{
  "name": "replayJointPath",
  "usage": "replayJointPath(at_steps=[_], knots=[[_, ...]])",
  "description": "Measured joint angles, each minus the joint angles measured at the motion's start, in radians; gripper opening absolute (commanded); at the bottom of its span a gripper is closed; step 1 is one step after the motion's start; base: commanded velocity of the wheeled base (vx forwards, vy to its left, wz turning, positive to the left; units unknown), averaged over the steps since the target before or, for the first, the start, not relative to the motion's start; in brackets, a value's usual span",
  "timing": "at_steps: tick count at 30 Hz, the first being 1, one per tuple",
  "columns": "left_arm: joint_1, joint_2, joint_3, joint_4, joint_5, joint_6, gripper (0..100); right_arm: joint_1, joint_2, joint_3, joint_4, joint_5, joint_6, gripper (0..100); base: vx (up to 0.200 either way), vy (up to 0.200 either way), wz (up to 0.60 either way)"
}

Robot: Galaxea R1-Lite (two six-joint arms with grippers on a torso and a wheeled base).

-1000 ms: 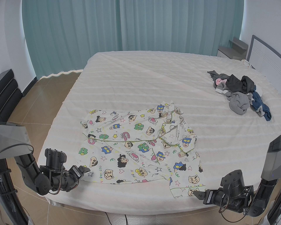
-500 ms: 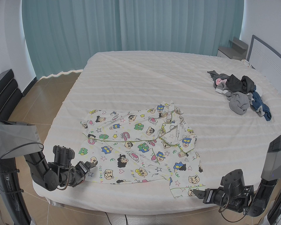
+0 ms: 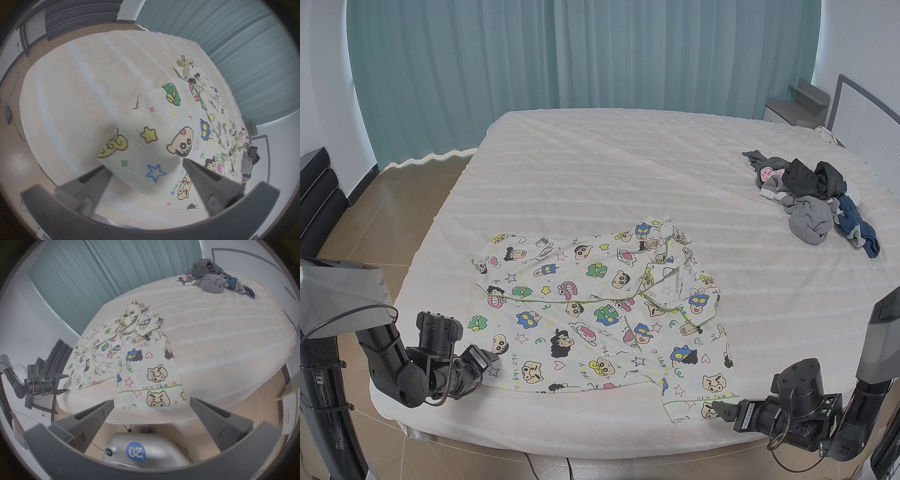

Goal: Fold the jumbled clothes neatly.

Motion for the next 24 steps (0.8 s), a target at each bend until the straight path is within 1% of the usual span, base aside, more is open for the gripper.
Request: replayJointPath(at_steps=[2,6,9,11,14,19,21,22,24], knots=[[-0.007,0.006,0.000,-0.003,0.014,0.002,0,-0.013,0.004,0.000,0.000,0.003,-0.019,100,0.000,0.000,0.00],[-0.015,0.022,0.001,-0.038,0.039,0.004,0,-0.054,0.029,0.000,-0.001,0.010,-0.085,100,0.000,0.000,0.00],[-0.020,0.033,0.008,-0.077,0.043,0.004,0,-0.089,0.067,-0.011,-0.023,0.030,-0.113,100,0.000,0.000,0.00],[-0.016,0.038,0.016,-0.094,0.047,0.003,0,-0.104,0.101,-0.025,-0.040,0.059,-0.120,100,0.000,0.000,0.00],[-0.004,0.041,0.030,-0.127,0.049,0.000,0,-0.116,0.147,-0.036,-0.062,0.077,-0.124,100,0.000,0.000,0.00],[0.008,0.043,0.099,-0.253,0.050,0.000,0,-0.144,0.217,-0.060,-0.117,0.109,-0.129,100,0.000,0.000,0.00],[0.011,0.044,0.130,-0.298,0.050,0.001,0,-0.158,0.238,-0.067,-0.128,0.135,-0.133,100,0.000,0.000,0.00],[0.013,0.045,0.144,-0.313,0.050,0.001,0,-0.166,0.247,-0.072,-0.132,0.153,-0.135,100,0.000,0.000,0.00],[0.014,0.046,0.160,-0.320,0.049,0.002,0,-0.175,0.259,-0.080,-0.135,0.163,-0.139,100,0.000,0.000,0.00]])
